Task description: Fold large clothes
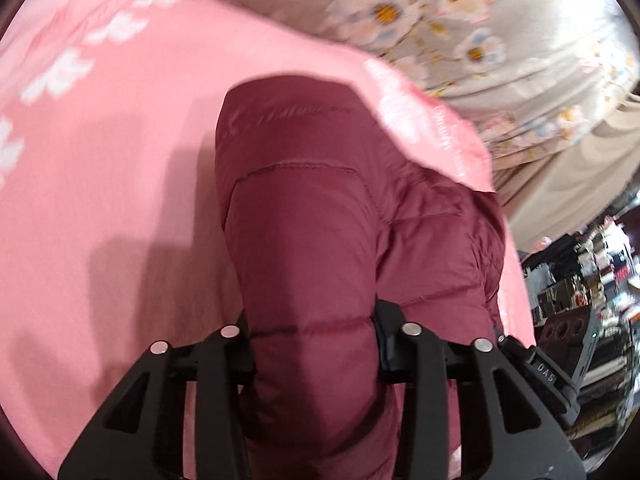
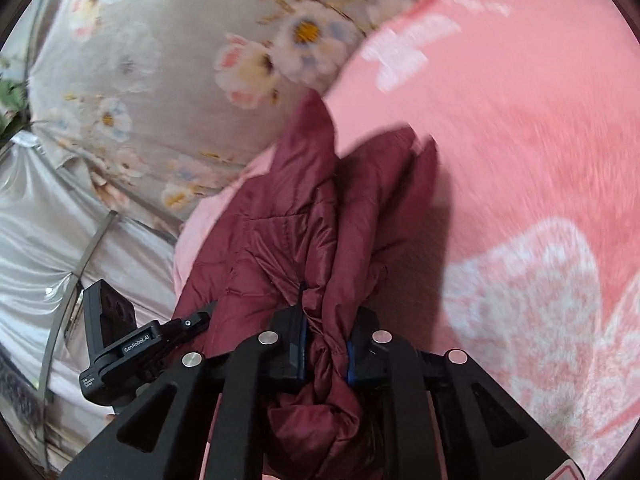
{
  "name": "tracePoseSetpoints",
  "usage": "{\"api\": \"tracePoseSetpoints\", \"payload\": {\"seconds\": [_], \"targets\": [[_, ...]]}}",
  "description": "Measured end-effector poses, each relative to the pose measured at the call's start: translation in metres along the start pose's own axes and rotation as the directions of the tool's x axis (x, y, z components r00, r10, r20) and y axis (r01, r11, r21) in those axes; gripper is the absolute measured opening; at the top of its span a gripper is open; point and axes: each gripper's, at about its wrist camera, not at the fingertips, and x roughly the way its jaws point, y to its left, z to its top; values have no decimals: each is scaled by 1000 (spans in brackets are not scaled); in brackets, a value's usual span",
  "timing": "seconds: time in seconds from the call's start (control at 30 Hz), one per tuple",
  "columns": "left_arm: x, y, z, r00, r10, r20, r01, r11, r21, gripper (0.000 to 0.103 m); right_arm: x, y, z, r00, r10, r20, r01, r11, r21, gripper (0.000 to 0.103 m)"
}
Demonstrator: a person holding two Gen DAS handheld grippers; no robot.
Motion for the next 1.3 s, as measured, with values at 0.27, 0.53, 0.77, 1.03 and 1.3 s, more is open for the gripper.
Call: {"api": "tracePoseSetpoints", "payload": {"seconds": [0.27,0.53,0.77,1.03,1.3], "targets": [[-92,-34,48,974,-66,219,20,978,206,36,-30,117,40,975,90,204,-37,968,-250,14],[-155,-30,116,903,-65,425,-83,944,320,36,-5,207,75,932,198,305,-46,897,-440,14],[-163,10,161,855,-35,517,-169,925,341,37,62,236,100,927,232,296,-64,874,-482,14],[-98,73,195,872,31,488,-196,936,291,37,158,209,112,959,165,231,-44,890,-453,14],[-25,139,194,914,85,398,-192,952,238,37,243,164,93,990,67,122,-12,913,-407,14]]}}
